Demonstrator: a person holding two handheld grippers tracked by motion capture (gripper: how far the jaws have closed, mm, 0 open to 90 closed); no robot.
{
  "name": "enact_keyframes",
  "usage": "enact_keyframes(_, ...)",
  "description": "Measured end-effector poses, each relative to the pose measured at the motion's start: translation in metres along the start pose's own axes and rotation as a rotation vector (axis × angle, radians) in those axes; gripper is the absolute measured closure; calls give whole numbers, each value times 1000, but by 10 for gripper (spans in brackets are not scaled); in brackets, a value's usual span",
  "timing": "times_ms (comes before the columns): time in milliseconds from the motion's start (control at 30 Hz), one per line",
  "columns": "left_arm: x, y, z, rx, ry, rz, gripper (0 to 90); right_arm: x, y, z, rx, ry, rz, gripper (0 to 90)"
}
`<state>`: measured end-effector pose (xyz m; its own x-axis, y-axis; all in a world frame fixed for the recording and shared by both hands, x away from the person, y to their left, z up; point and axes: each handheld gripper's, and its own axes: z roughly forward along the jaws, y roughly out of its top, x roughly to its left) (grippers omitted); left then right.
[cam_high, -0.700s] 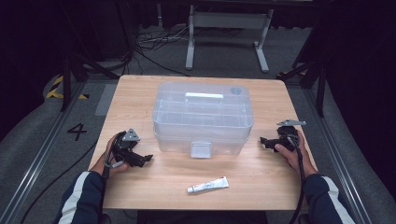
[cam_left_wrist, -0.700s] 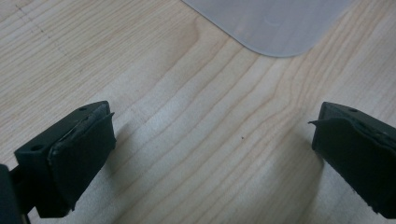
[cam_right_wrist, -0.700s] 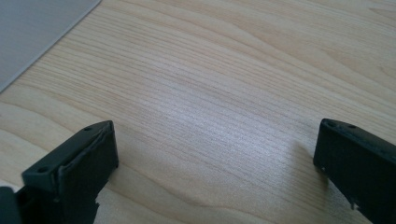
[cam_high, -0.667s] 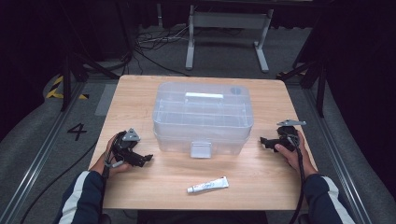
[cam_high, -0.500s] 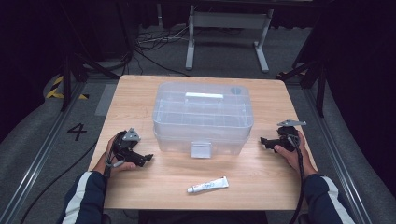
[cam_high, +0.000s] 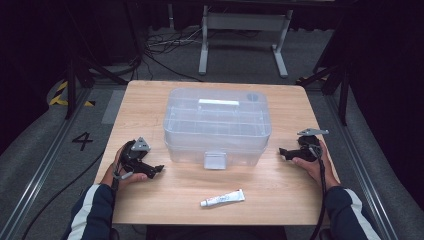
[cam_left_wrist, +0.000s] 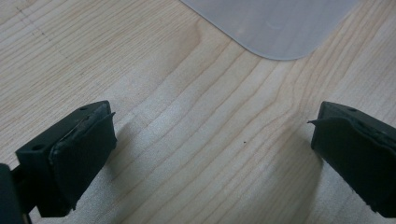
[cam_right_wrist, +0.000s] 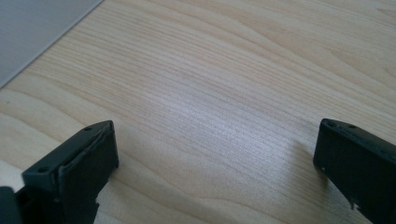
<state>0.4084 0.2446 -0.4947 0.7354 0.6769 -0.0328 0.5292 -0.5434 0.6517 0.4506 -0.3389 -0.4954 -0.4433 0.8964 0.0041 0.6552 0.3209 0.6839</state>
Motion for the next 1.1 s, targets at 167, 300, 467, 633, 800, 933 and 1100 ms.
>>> enact_keyframes(167,-1,-1,0,1,5,-13,1,-2,2,-6,17,18,-20,176)
enact_keyframes(300,-2,-1,-1,1,14,-18,1,0,3,-16,-9,45,-22,160)
enact_keyframes(467,-3,-1,-1,0,16,-27,2,11,6,-36,-72,73,-68,203)
enact_keyframes(633,-3,-1,-1,1,17,-26,2,22,10,-52,-114,67,-119,203)
enact_keyframes(800,-3,-1,-1,0,18,-30,2,33,16,-64,-149,74,-163,214)
enact_keyframes(933,-3,-1,-1,-1,20,-27,2,44,21,-73,-173,97,-188,219)
enact_keyframes(1100,-3,-1,-1,-1,21,-28,2,51,23,-80,-186,109,-207,226)
